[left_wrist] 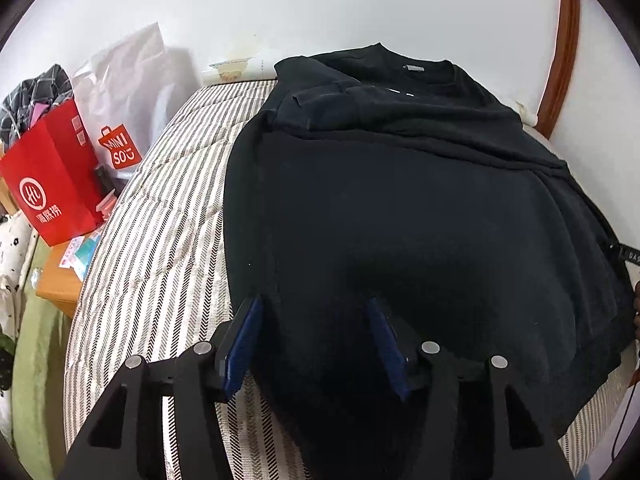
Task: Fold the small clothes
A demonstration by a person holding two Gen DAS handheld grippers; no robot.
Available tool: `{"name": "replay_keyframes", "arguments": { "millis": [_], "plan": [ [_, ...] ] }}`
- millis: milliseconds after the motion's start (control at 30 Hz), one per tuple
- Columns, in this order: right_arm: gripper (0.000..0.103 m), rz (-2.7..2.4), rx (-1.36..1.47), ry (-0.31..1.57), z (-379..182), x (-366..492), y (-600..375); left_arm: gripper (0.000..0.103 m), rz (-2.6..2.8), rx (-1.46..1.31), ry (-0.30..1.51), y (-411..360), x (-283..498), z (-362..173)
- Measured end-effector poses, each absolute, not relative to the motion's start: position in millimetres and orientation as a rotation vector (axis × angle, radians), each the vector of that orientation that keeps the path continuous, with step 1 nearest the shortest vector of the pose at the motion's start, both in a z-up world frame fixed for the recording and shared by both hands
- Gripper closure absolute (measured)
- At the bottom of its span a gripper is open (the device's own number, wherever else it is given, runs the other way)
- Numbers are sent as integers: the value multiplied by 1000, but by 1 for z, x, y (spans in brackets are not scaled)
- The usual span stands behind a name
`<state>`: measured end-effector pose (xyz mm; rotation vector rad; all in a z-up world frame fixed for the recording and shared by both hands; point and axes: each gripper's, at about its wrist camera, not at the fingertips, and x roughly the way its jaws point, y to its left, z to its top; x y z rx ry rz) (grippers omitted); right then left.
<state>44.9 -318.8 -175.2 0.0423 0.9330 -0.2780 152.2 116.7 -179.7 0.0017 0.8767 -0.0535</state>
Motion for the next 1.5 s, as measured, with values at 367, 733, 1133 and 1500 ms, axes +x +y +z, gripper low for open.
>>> {"name": "replay_keyframes", "arguments": {
  "millis": [367, 733, 1133, 1500],
  "plan": [
    [28, -299, 27, 932, -175, 47, -317, 48, -62, -7, 876, 118, 152, -179],
    [28, -297, 32, 933, -176, 49, -320, 46, -68, -11, 877, 118, 151, -180],
    [27, -291, 40, 937, -176, 49, -321, 45, -68, -13, 877, 117, 151, -180],
    [26, -282, 41, 941, -176, 51, -321, 45, -55, 20, 881, 113, 152, -180]
  ]
}}
